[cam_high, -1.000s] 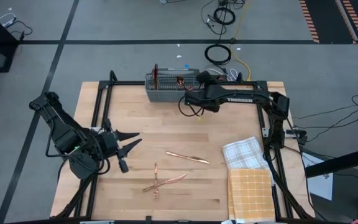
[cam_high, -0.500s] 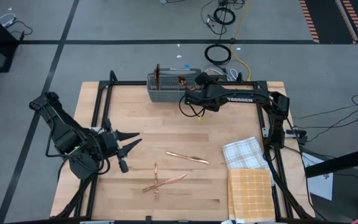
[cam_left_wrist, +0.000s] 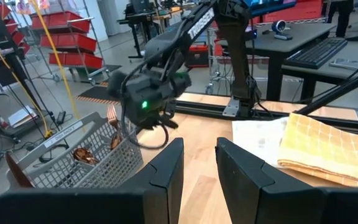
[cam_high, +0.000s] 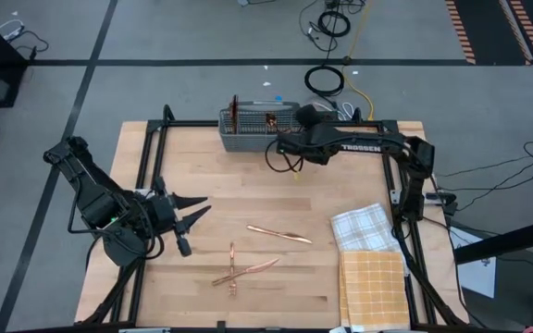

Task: Sort silverware
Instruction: Put the right bronze fork into the gray silverware rack, then put the top bronze knife into the gray silverware rack

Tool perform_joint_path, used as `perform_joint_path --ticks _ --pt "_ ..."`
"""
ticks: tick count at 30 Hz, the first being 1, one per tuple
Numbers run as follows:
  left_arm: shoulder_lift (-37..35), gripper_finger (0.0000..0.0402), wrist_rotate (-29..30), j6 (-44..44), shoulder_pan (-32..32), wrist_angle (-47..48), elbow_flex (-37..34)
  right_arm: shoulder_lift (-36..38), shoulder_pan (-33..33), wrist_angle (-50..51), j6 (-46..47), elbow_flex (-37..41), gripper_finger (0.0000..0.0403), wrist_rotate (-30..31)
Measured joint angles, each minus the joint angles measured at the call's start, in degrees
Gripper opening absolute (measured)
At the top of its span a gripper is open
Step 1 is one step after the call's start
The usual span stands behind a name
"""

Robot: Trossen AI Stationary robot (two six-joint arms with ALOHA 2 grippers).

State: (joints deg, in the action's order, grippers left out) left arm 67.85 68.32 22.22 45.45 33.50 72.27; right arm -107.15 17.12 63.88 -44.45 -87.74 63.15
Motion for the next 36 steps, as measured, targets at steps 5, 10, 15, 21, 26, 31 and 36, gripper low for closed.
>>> perform_joint_path --ticks 5,10,15,21,26,31,36 --pt "0.0 0.0102 1.4 0.0 0.0 0.0 0.0 4.5 -1.0 0.2 7.2 -3.1 0.0133 -0.6" --pt "0.0 0.0102 1.4 0.0 0.0 -0.1 0.0 8.7 -3.5 3.4 19.8 -8.6 0.0133 -6.0" --pt "-0.1 0.0102 1.4 0.0 0.2 -0.1 0.0 11.3 -6.9 5.1 44.6 -11.2 0.0133 -43.9" --pt "-0.2 0.0102 1.4 0.0 0.4 -0.1 0.0 8.9 -17.4 -2.0 53.2 -6.9 0.0132 -57.5" --pt "-0.2 0.0102 1.2 0.0 0.8 0.0 0.0 5.0 -24.3 -12.6 53.2 2.1 0.0132 -61.4" --pt "-0.2 0.0102 1.0 0.0 0.8 0.1 0.0 3.1 -27.2 -27.2 53.9 8.9 0.0141 -65.9" --pt "-0.2 0.0102 0.9 0.0 0.8 0.1 0.0 0.3 -27.1 -30.7 56.0 10.7 0.0186 -66.3"
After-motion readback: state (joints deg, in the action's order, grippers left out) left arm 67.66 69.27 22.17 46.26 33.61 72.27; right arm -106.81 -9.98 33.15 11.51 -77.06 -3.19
